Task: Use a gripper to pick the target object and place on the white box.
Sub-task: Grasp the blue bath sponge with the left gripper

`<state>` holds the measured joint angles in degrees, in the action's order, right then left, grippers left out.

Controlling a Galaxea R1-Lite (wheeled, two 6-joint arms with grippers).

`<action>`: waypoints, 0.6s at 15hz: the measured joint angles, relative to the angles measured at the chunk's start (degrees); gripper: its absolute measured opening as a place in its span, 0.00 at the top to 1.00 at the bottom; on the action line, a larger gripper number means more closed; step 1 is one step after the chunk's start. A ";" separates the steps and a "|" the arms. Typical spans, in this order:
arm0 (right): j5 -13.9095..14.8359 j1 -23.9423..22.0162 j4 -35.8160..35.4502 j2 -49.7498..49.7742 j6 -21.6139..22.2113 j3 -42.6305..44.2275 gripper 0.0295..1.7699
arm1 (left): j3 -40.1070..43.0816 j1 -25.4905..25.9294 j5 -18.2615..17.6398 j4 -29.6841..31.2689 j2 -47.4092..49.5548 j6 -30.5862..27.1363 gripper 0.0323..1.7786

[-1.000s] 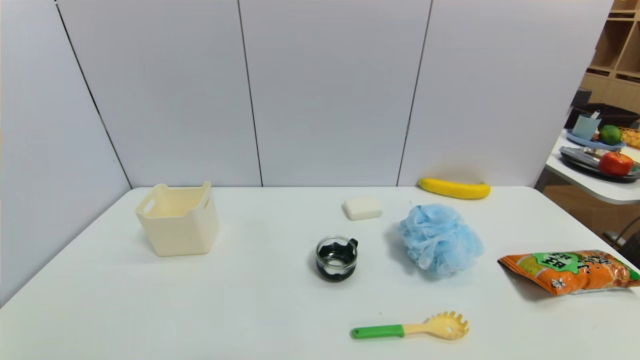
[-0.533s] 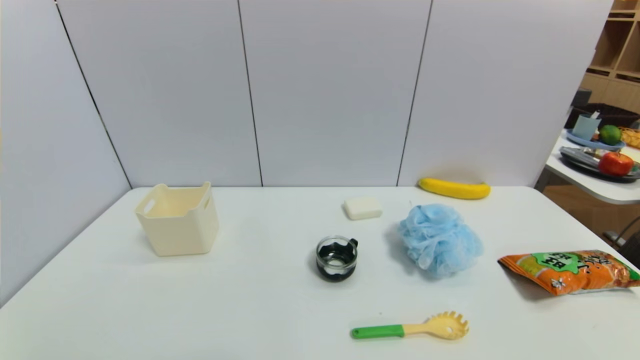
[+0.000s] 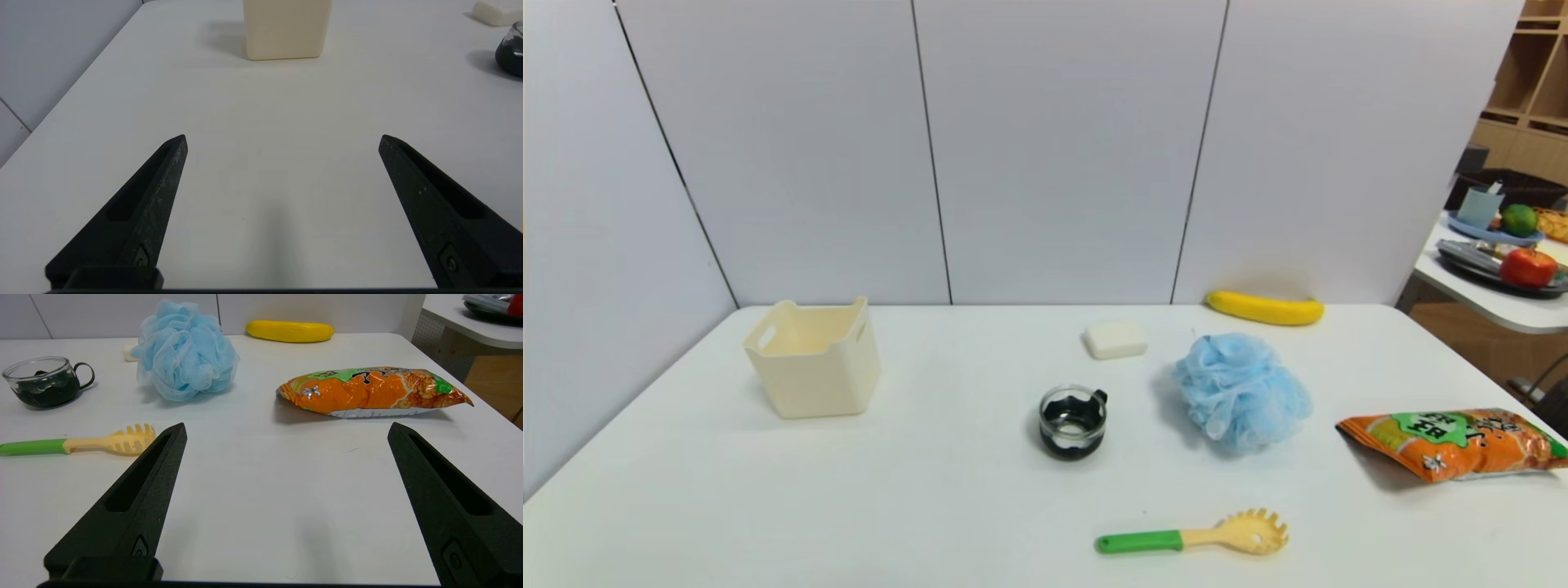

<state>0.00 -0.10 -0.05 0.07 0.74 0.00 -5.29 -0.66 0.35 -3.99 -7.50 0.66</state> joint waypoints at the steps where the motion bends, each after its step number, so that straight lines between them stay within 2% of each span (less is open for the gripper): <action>1: 0.00 0.00 0.00 0.00 0.00 0.00 0.04 | -2.47 -0.18 -0.17 -1.22 -2.63 -1.12 0.05; 5: 0.00 0.00 -0.02 0.00 0.00 0.00 0.04 | -11.72 -3.56 -0.79 -3.61 -15.85 -8.48 0.05; 9: 0.00 0.00 0.00 0.00 -0.01 0.00 0.04 | -19.37 -9.14 -2.36 -4.17 -31.67 -16.25 0.05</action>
<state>0.00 -0.10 -0.05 0.07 0.73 0.00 -24.66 -9.80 -2.01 -8.16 -39.17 -15.59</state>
